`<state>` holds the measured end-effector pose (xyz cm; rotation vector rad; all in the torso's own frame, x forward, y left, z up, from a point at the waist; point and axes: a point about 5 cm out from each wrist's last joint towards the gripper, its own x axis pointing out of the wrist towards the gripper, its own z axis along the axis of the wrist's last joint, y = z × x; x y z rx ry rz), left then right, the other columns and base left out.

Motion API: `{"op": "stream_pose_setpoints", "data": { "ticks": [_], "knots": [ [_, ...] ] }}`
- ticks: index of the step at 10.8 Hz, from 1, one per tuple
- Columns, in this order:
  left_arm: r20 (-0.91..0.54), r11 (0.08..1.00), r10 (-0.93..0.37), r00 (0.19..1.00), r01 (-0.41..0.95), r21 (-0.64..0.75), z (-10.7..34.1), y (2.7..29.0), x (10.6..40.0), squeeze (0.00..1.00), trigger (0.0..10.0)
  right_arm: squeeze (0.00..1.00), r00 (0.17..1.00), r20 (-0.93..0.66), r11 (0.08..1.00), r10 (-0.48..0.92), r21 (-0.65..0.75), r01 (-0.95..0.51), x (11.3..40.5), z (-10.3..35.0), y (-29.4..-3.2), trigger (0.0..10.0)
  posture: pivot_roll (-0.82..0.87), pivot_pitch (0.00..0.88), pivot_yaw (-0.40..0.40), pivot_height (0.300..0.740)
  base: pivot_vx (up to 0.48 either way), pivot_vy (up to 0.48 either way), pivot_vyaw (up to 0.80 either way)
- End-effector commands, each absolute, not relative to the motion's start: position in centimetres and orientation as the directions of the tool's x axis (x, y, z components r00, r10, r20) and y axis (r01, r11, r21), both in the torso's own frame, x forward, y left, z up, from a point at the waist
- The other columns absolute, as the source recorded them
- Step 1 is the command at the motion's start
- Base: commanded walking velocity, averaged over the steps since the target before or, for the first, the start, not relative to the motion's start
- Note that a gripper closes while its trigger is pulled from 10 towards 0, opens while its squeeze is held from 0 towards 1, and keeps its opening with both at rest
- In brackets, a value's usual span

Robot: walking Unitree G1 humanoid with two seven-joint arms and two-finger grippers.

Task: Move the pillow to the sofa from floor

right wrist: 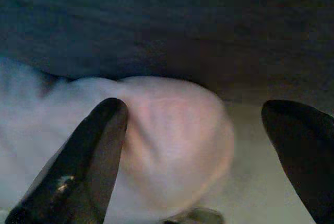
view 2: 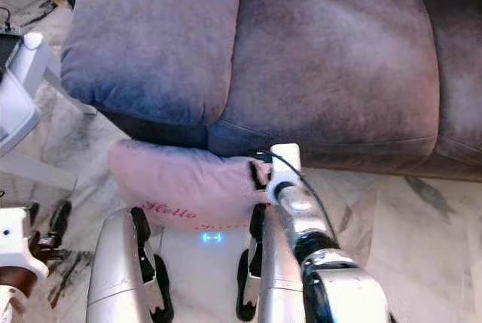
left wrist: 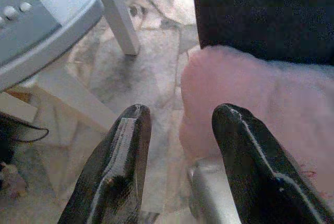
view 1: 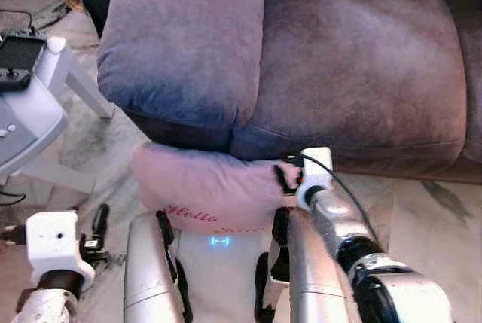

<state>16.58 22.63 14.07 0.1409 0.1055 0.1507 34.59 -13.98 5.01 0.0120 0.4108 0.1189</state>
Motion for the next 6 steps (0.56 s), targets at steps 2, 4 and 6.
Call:
{"op": "stream_pose_setpoints", "data": {
  "ticks": [2, 4, 6],
  "knots": [
    [-0.125, 0.983, 0.145, 0.982, -0.128, 0.129, 14.2, 22.3, 16.2, 0.00, 10.0, 0.00, 0.883, -0.457, 0.994, 0.108, 0.035, -0.103, 33.4, 3.3, -14.3, 8.1, 0.18, 0.458, -0.107, 0.540, 0.000, 0.000, 0.00],
    [-0.137, 0.983, 0.137, 0.981, -0.117, 0.139, 14.7, 22.2, 16.0, 0.00, 10.0, 0.00, 0.880, -0.463, 0.994, 0.106, 0.054, -0.092, 33.1, 3.0, -14.1, 0.0, 0.19, 0.462, -0.100, 0.540, 0.000, 0.000, 0.00],
    [-0.144, 0.983, 0.126, 0.982, -0.104, 0.154, 15.1, 22.3, 16.0, 0.00, 10.0, 0.00, 0.876, -0.466, 0.992, 0.125, 0.085, -0.096, 32.7, 2.6, -13.3, 0.0, 0.20, 0.467, -0.089, 0.540, 0.000, 0.000, 0.00]
  ]
}}
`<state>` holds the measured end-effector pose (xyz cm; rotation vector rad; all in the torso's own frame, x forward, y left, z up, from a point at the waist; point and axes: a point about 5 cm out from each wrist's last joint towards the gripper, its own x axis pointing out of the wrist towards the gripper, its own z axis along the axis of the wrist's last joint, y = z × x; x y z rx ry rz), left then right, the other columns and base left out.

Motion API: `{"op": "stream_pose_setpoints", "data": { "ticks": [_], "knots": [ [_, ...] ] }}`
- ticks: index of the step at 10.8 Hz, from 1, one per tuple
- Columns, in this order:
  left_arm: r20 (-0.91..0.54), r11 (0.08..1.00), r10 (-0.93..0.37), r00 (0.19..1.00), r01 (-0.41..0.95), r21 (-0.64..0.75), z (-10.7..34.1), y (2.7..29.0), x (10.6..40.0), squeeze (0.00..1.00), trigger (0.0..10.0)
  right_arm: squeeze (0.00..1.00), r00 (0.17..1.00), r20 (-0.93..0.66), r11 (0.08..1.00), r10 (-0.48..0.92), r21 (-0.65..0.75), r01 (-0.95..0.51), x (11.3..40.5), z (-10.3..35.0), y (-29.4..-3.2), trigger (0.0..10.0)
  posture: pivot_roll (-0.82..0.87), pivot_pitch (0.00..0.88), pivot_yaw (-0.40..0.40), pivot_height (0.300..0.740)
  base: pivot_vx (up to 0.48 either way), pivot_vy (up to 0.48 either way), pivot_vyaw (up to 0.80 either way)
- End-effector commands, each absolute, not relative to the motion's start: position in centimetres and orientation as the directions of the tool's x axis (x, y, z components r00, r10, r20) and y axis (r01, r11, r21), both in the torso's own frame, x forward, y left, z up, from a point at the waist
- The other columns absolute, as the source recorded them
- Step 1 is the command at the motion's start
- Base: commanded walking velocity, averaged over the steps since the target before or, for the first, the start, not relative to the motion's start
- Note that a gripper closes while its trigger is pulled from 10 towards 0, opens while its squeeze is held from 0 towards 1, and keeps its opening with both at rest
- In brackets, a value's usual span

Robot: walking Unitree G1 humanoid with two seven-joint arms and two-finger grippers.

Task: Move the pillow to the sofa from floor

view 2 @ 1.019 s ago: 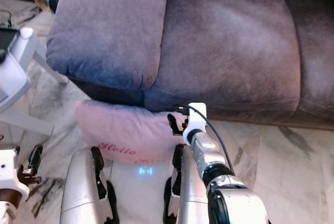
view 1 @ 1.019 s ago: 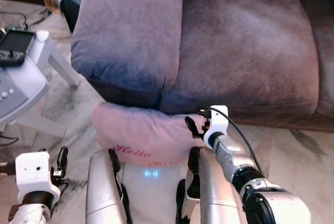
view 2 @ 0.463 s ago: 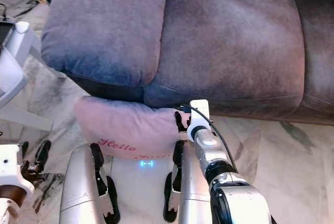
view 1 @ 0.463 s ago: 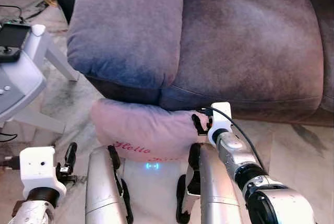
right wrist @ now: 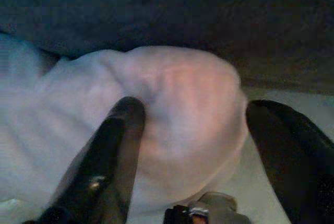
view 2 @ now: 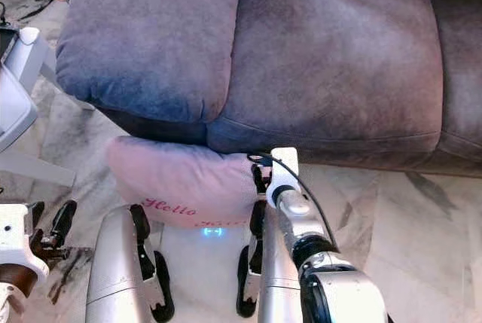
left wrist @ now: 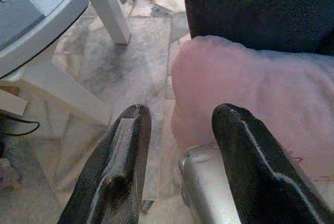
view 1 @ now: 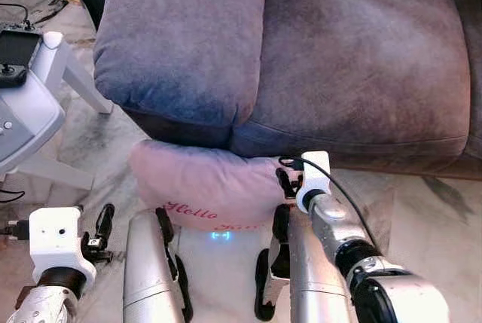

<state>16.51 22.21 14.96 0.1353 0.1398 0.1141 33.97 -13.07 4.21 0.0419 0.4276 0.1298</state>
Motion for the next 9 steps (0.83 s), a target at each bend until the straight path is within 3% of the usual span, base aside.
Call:
{"op": "stream_pose_setpoints", "data": {
  "ticks": [1, 9],
  "knots": [
    [-0.146, 0.983, 0.122, 0.982, -0.098, 0.156, 15.15, 22.21, 16.06, 0.00, 10.0, 0.00, 0.874, -0.469, 0.992, 0.126, 0.087, -0.096, 32.63, 2.44, -13.24, 0.0, 0.21, 0.469, -0.086, 0.540, 0.000, 0.000, 0.00],
    [-0.176, 0.985, 0.099, 0.980, -0.070, 0.161, 14.81, 22.36, 16.67, 0.00, 10.0, 0.00, 0.880, -0.458, 0.991, 0.127, 0.097, -0.092, 32.59, 2.45, -13.07, 0.0, 0.22, 0.447, -0.061, 0.540, 0.000, 0.000, 0.00]
  ]
}}
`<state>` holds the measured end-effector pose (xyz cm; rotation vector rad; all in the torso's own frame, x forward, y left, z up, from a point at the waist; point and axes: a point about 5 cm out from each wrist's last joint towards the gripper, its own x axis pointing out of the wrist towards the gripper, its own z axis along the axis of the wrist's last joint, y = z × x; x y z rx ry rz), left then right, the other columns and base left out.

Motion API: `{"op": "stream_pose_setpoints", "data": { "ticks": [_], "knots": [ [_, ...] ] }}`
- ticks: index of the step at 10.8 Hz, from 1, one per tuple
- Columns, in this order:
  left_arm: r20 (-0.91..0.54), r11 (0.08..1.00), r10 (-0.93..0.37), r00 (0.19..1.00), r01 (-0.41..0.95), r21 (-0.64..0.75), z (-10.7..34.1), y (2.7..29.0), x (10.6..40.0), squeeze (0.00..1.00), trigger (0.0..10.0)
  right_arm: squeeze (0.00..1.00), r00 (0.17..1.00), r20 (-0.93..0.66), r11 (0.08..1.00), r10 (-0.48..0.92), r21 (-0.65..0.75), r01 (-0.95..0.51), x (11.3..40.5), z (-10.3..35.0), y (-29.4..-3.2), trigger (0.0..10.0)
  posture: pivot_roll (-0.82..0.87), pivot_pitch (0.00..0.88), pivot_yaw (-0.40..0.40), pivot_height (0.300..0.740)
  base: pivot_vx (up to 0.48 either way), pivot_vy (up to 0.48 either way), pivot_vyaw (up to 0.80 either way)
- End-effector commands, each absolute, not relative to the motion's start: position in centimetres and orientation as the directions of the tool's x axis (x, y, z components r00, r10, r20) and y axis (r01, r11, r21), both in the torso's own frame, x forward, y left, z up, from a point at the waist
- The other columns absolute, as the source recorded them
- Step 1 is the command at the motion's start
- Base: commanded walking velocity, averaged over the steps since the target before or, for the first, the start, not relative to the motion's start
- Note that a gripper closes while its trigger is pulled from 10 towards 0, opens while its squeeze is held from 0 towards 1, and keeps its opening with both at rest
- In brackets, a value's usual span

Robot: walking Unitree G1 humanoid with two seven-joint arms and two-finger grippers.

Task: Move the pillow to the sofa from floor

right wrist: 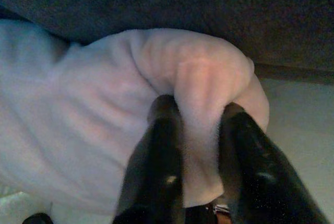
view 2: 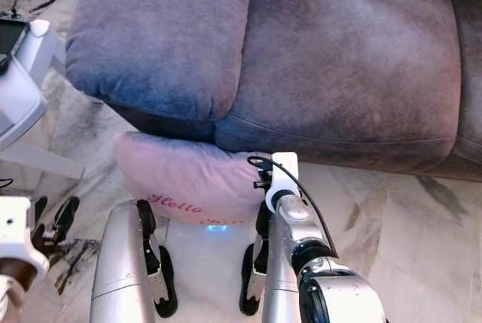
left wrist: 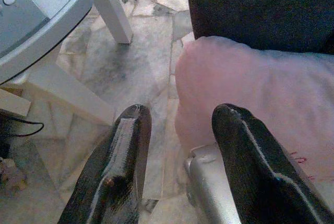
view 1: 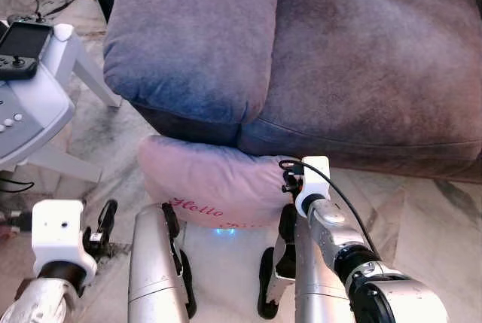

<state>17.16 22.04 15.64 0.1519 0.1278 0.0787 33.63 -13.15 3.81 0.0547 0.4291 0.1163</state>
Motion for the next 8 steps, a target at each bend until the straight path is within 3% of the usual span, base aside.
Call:
{"op": "stream_pose_setpoints", "data": {
  "ticks": [1, 7, 8],
  "knots": [
    [-0.179, 0.984, 0.102, 0.979, -0.073, 0.164, 14.5, 22.5, 16.8, 0.00, 10.0, 0.00, 0.880, -0.456, 0.991, 0.128, 0.093, -0.096, 32.7, 2.6, -13.0, 0.0, 0.21, 0.433, -0.061, 0.540, 0.000, 0.000, 0.00],
    [-0.174, 0.985, 0.116, 0.978, -0.091, 0.149, 12.3, 22.5, 19.5, 0.00, 10.0, 0.00, 0.895, -0.419, 0.987, 0.154, 0.100, -0.124, 33.6, 3.7, -12.5, 0.0, 0.21, 0.310, -0.070, 0.540, 0.000, 0.000, 0.00],
    [-0.189, 0.988, 0.107, 0.976, -0.084, 0.127, 11.1, 22.1, 20.4, 0.00, 10.0, 0.00, 0.884, -0.447, 0.991, 0.136, 0.073, -0.115, 33.2, 3.1, -13.1, 10.0, 0.20, 0.275, -0.076, 0.540, 0.000, 0.000, 0.00]
  ]
}}
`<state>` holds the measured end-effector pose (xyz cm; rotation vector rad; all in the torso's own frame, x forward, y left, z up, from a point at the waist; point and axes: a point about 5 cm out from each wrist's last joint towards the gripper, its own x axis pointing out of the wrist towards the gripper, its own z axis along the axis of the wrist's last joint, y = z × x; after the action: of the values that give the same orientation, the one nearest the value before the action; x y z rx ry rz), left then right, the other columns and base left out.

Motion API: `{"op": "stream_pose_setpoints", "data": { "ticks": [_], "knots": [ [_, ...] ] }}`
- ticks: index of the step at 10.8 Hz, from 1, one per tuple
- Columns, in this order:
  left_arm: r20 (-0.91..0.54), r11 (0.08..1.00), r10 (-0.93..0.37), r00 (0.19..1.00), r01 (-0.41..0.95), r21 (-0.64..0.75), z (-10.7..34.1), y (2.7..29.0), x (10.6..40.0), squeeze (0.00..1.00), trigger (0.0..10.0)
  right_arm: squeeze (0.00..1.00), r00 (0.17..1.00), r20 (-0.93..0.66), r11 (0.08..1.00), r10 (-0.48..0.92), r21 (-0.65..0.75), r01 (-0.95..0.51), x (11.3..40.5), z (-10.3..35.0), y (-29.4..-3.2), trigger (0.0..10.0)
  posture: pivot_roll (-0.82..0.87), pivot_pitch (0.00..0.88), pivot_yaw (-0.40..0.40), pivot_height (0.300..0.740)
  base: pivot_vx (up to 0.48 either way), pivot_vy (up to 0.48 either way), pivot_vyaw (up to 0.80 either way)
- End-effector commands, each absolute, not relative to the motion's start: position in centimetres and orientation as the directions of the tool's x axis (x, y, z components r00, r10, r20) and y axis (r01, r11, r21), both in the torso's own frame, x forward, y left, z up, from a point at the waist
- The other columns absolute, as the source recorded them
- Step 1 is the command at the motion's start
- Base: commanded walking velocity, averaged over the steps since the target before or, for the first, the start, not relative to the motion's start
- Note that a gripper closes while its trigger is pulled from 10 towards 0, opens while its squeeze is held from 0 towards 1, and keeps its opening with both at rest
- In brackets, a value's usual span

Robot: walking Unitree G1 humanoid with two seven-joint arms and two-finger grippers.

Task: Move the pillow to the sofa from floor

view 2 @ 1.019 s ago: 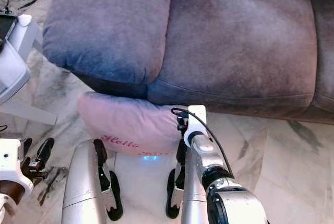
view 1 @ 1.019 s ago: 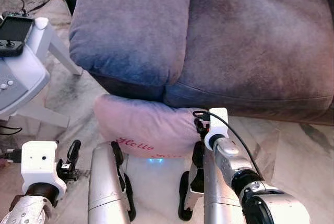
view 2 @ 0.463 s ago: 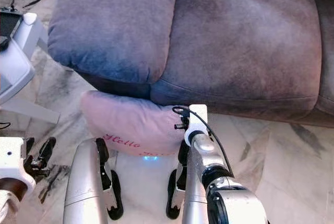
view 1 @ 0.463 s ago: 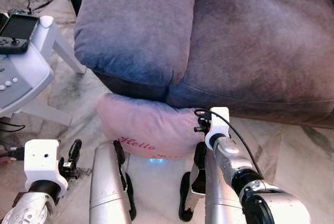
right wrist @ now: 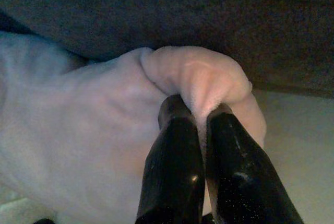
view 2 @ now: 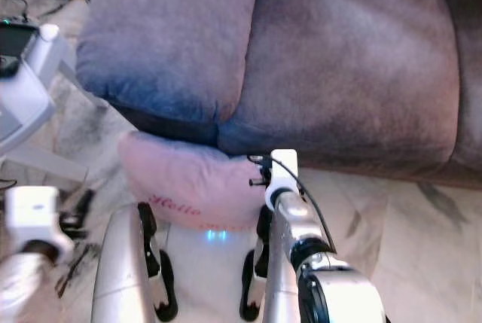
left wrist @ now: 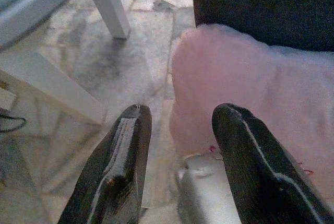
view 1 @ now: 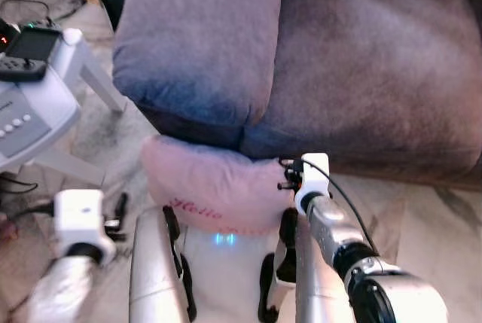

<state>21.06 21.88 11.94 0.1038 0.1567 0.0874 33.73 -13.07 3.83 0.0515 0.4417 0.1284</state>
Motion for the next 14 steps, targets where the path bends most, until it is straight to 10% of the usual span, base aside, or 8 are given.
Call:
{"op": "stream_pose_setpoints", "data": {
  "ticks": [1, 14],
  "knots": [
    [-0.196, 0.989, 0.108, 0.975, -0.085, 0.122, 10.4, 21.8, 20.8, 0.00, 10.0, 0.00, 0.887, -0.442, 0.991, 0.132, 0.075, -0.111, 32.9, 2.8, -13.6, 10.0, 0.19, 0.258, -0.077, 0.540, 0.000, 0.000, 0.00],
    [-0.229, 0.998, 0.054, 0.972, -0.050, 0.025, 5.9, 20.8, 28.2, 0.00, 10.0, 0.00, 0.901, -0.434, 0.998, 0.021, 0.068, 0.010, 31.5, 1.6, -16.7, 10.0, 0.13, 0.039, -0.045, 0.540, 0.000, 0.000, 0.00]
  ]
}}
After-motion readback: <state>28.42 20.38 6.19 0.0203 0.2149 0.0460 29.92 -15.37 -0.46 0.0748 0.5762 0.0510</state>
